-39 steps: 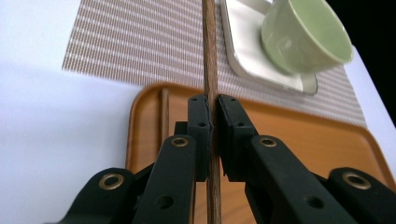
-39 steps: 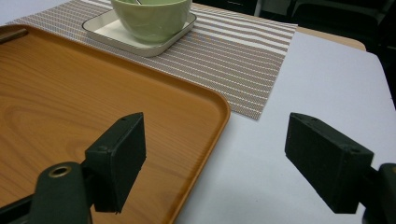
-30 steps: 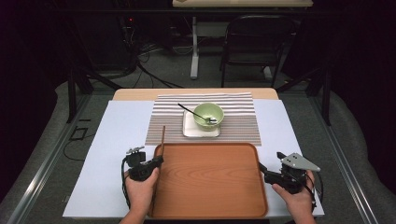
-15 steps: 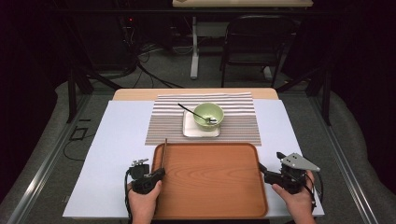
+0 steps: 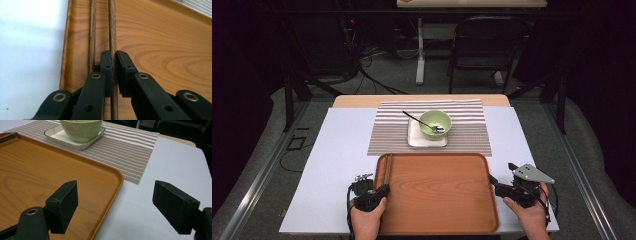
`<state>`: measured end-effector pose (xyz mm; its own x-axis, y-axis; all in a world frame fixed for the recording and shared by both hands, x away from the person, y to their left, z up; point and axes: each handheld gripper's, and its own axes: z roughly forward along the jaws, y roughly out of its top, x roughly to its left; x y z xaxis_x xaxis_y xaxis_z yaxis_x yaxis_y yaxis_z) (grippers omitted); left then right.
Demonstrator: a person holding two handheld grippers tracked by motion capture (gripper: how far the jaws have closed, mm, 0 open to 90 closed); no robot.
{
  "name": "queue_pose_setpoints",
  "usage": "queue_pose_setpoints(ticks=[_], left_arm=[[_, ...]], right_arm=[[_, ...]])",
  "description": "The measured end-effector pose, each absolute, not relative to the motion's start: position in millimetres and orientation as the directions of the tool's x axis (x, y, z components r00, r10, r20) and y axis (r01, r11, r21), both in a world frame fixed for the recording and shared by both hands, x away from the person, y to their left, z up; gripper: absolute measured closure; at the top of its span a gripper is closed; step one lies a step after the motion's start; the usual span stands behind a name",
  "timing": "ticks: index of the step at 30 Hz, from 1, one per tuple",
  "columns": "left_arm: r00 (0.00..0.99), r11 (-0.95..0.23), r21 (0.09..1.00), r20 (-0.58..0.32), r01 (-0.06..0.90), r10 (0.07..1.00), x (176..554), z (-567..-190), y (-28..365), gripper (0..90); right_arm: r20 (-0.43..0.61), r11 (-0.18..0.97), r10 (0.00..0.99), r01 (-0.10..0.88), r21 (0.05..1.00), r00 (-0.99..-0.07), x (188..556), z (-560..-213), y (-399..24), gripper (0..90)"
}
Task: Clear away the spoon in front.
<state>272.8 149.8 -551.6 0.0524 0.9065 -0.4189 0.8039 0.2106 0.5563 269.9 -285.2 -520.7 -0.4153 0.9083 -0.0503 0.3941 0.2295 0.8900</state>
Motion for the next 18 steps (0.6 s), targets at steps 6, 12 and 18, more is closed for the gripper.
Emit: queue_pose_setpoints(ticks=[6, 12, 18], left_arm=[[0.044, 0.210, 0.559, -0.406, 0.802, 0.913, 272.0, -551.1, 150.1, 84.3], [0.045, 0.207, 0.563, -0.400, 0.800, 0.916, 271.8, -551.1, 149.0, 84.3], [0.045, 0.205, 0.567, -0.396, 0.798, 0.917, 272.1, -549.9, 149.2, 83.9]], right_arm=[[-0.052, 0.231, 0.908, 0.393, 0.890, -0.417, 269.7, -520.6, -285.1, 20.3], [-0.050, 0.229, 0.908, 0.394, 0.890, -0.416, 269.8, -520.7, -285.2, 20.2], [-0.051, 0.231, 0.907, 0.393, 0.890, -0.417, 269.7, -520.6, -285.3, 20.4]])
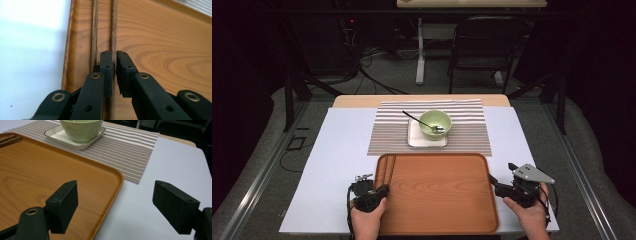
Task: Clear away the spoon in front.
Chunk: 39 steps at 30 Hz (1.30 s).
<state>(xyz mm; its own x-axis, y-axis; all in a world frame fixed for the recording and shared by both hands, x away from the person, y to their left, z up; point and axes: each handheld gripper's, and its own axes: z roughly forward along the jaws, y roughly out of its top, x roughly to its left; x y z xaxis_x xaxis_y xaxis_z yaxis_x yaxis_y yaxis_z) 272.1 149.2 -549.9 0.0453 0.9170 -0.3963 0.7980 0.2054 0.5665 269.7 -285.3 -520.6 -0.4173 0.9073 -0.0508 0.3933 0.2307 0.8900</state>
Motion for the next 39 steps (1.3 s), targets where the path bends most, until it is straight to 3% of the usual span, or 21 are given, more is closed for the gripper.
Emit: queue_pose_setpoints(ticks=[13, 24, 39], left_arm=[[0.046, 0.217, 0.585, -0.402, 0.782, 0.915, 273, -543, 153, 83.5], [0.144, 0.160, 0.574, -0.447, 0.803, 0.883, 282, -539, 142, 75.4], [0.122, 0.147, 0.564, -0.412, 0.813, 0.903, 285, -546, 144, 74.1]], right_arm=[[-0.049, 0.229, 0.908, 0.394, 0.890, -0.416, 270, -521, -285, 20.5], [-0.050, 0.229, 0.908, 0.394, 0.890, -0.416, 270, -521, -285, 20.5], [-0.048, 0.227, 0.908, 0.394, 0.891, -0.415, 270, -520, -286, 20.5]])
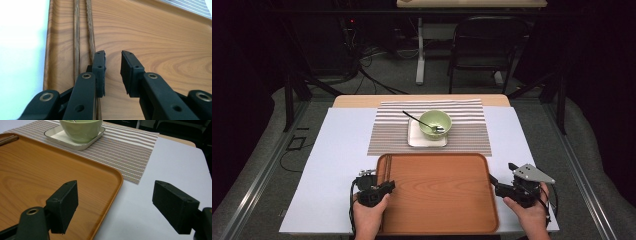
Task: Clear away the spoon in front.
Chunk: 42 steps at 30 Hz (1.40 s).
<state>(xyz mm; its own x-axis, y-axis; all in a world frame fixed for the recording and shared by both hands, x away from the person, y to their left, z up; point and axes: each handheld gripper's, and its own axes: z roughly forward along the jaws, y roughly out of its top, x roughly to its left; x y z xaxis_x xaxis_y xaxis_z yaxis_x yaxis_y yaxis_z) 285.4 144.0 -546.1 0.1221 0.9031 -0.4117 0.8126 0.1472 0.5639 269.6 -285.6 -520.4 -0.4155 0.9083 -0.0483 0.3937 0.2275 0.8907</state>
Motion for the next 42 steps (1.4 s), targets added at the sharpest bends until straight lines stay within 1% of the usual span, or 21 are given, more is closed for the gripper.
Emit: queue_pose_setpoints(ticks=[5, 11, 14, 20, 24, 27, 29, 31, 35, 39, 42], left_arm=[[0.126, 0.150, 0.570, -0.416, 0.808, 0.901, 286, -544, 145, 72.9], [0.150, 0.147, 0.590, -0.424, 0.794, 0.893, 288, -535, 145, 66.7], [0.160, 0.148, 0.604, -0.425, 0.783, 0.891, 290, -531, 147, 62.1], [0.184, 0.156, 0.596, -0.469, 0.788, 0.864, 298, -525, 150, 55.9], [0.211, 0.127, 0.601, -0.460, 0.789, 0.862, 305, -521, 150, 49.8], [0.229, 0.103, 0.619, -0.433, 0.779, 0.872, 309, -517, 149, 44.8], [0.236, 0.093, 0.627, -0.421, 0.773, 0.876, 312, -514, 148, 44.2], [0.270, 0.075, 0.657, -0.408, 0.750, 0.872, 314, -512, 147, 42.4], [0.308, 0.033, 0.676, -0.378, 0.737, 0.873, 321, -507, 143, 41.0], [0.309, 0.010, 0.673, -0.352, 0.740, 0.884, 328, -503, 140, 39.5], [0.301, -0.003, 0.655, -0.344, 0.756, 0.889, 334, -501, 138, 34.6]], right_arm=[[-0.049, 0.229, 0.908, 0.393, 0.891, -0.417, 270, -520, -286, 20.5], [-0.049, 0.229, 0.907, 0.393, 0.891, -0.418, 270, -520, -286, 20.5], [-0.051, 0.231, 0.907, 0.392, 0.890, -0.419, 270, -520, -286, 20.5], [-0.048, 0.228, 0.907, 0.393, 0.891, -0.418, 270, -521, -286, 20.5], [-0.046, 0.227, 0.908, 0.394, 0.891, -0.417, 270, -521, -286, 20.5], [-0.048, 0.229, 0.907, 0.393, 0.891, -0.419, 270, -521, -286, 20.5], [-0.047, 0.228, 0.906, 0.392, 0.891, -0.420, 270, -520, -286, 20.5], [-0.049, 0.230, 0.906, 0.392, 0.891, -0.421, 270, -520, -286, 20.5], [-0.044, 0.226, 0.907, 0.396, 0.890, -0.418, 270, -520, -286, 20.5], [-0.047, 0.227, 0.908, 0.392, 0.892, -0.417, 270, -520, -287, 20.5], [-0.044, 0.226, 0.908, 0.396, 0.890, -0.417, 270, -520, -287, 20.5]])
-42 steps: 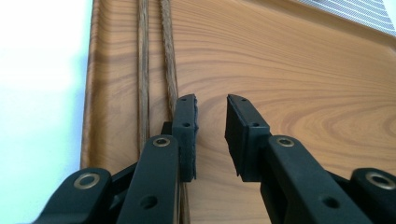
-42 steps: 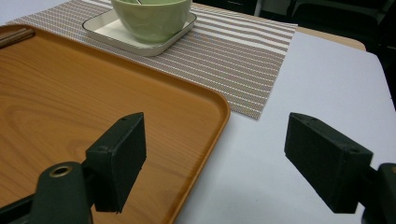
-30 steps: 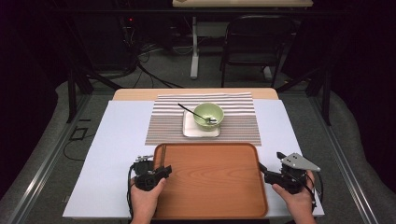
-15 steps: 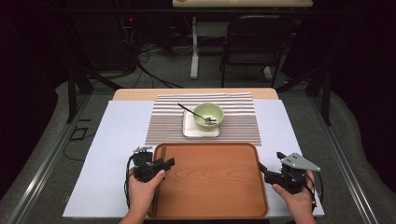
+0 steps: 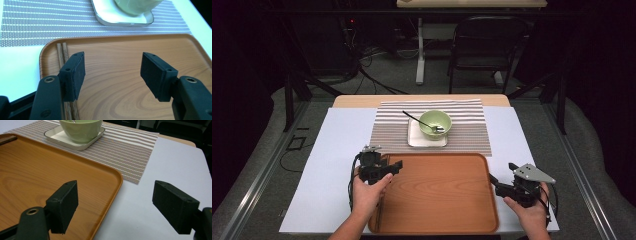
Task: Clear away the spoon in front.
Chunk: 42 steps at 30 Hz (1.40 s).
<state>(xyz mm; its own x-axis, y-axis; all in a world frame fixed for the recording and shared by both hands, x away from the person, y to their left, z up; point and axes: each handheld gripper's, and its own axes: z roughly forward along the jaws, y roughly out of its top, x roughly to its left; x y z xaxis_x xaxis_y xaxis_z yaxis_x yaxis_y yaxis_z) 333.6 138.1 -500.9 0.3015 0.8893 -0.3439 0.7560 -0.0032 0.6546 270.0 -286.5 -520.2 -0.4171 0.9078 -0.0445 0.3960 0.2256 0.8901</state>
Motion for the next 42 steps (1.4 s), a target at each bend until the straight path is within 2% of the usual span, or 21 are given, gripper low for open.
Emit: queue_pose_setpoints(ticks=[4, 7, 29, 42], left_arm=[[0.318, -0.038, 0.665, -0.305, 0.746, 0.898, 341, -496, 135, 24.9], [0.317, -0.037, 0.674, -0.298, 0.738, 0.900, 347, -492, 133, 23.2], [0.345, 0.018, 0.713, -0.362, 0.701, 0.866, 384, -468, 132, 23.1], [0.341, 0.028, 0.694, -0.388, 0.719, 0.856, 404, -471, 124, 24.6]], right_arm=[[-0.046, 0.227, 0.908, 0.396, 0.890, -0.417, 270, -520, -287, 20.5], [-0.050, 0.230, 0.907, 0.393, 0.891, -0.418, 270, -520, -287, 20.5], [-0.054, 0.232, 0.907, 0.391, 0.891, -0.417, 270, -520, -287, 20.5], [-0.051, 0.231, 0.907, 0.392, 0.891, -0.418, 270, -520, -286, 20.5]])
